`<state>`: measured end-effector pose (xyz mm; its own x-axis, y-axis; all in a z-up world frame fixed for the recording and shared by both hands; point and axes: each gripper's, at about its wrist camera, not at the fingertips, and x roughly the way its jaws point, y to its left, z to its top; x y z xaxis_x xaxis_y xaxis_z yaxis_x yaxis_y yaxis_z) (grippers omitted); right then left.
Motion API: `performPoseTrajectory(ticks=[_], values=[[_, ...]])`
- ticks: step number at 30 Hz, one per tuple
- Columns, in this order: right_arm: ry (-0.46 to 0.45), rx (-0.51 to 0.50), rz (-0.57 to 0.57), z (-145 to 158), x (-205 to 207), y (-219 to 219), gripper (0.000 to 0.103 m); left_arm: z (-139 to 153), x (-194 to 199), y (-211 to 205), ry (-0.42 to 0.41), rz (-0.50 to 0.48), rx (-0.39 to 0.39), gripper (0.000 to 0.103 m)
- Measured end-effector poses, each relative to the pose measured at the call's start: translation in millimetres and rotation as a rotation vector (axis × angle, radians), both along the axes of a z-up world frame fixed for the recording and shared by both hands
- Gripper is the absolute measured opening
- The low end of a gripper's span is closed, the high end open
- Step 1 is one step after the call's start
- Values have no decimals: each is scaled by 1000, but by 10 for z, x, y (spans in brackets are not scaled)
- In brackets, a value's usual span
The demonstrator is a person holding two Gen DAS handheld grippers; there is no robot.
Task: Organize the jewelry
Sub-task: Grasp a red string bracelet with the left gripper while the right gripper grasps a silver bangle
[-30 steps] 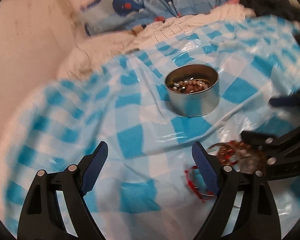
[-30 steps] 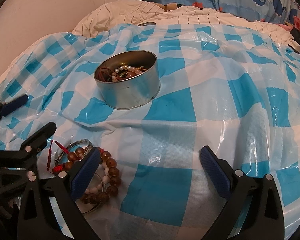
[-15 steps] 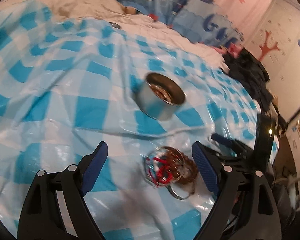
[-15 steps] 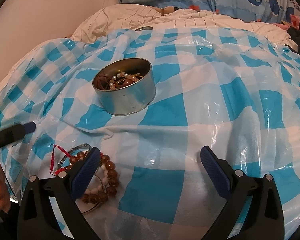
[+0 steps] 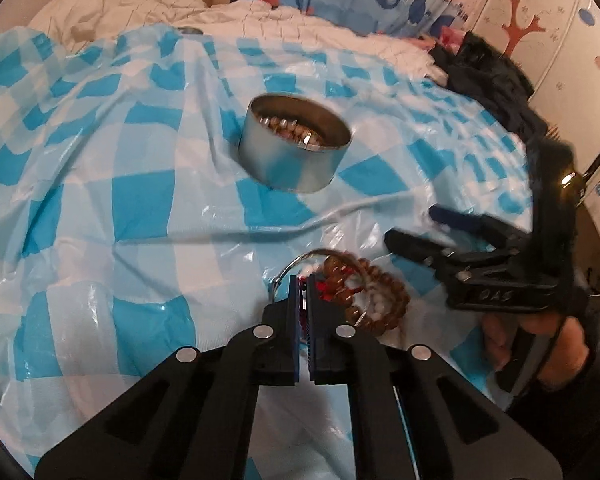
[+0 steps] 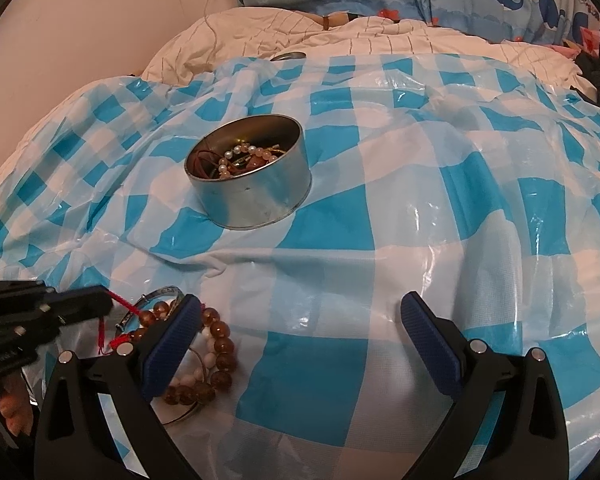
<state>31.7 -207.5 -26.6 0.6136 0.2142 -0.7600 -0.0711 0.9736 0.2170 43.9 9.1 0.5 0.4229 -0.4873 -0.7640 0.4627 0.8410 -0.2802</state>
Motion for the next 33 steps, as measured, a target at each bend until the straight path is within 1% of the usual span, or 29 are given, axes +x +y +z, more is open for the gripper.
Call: performPoseTrajectory(ticks=[3, 5, 8, 10, 11, 13, 14, 15, 17, 19, 20, 21, 22, 24, 25, 26, 27, 28, 30, 33], values=[[-3, 12, 30, 10, 2, 82, 96, 126, -1, 104, -27, 12, -68, 2], [-16, 24, 62, 35, -14, 145, 96, 249, -11, 206, -71, 24, -138, 2], [-44, 38, 114, 78, -51, 237, 96, 405, -22, 337, -124, 60, -205, 2], [-54, 51, 153, 93, -68, 308, 95, 447, -11, 390, -139, 81, -216, 2], [-55, 56, 172, 91, -74, 350, 93, 455, -2, 411, -140, 91, -217, 2], [-34, 65, 205, 60, -65, 420, 73, 441, 24, 445, -130, 111, -217, 2], [-11, 65, 217, 21, -48, 468, 70, 431, 24, 471, -127, 115, -219, 2], [-3, 62, 223, 1, -43, 488, 65, 432, 25, 478, -126, 118, -220, 2], [0, 72, 238, -11, -44, 532, 59, 446, 13, 497, -130, 118, -221, 2], [-6, 67, 259, 1, -51, 570, 49, 453, 4, 507, -134, 119, -224, 2], [-7, 67, 266, -2, -58, 579, 46, 453, 6, 507, -133, 121, -222, 2], [-10, 71, 279, -1, -69, 596, 37, 447, 7, 510, -133, 122, -219, 2], [-12, 70, 285, 2, -75, 608, 24, 441, 13, 510, -130, 124, -215, 2], [-23, 43, 289, 15, -106, 623, 17, 430, 22, 511, -124, 127, -213, 2], [-25, 52, 289, 18, -110, 604, 13, 426, 27, 514, -123, 128, -213, 2], [-24, 65, 286, 22, -106, 584, 11, 425, 28, 515, -124, 127, -212, 2], [-29, 79, 281, 40, -108, 553, 3, 426, 30, 516, -124, 128, -213, 2], [-34, 92, 279, 58, -103, 533, 1, 426, 30, 518, -125, 128, -214, 2], [-50, 146, 274, 124, -115, 453, 0, 411, 39, 519, -125, 133, -213, 2], [-61, 175, 267, 180, -108, 397, 0, 401, 58, 526, -124, 139, -215, 2]])
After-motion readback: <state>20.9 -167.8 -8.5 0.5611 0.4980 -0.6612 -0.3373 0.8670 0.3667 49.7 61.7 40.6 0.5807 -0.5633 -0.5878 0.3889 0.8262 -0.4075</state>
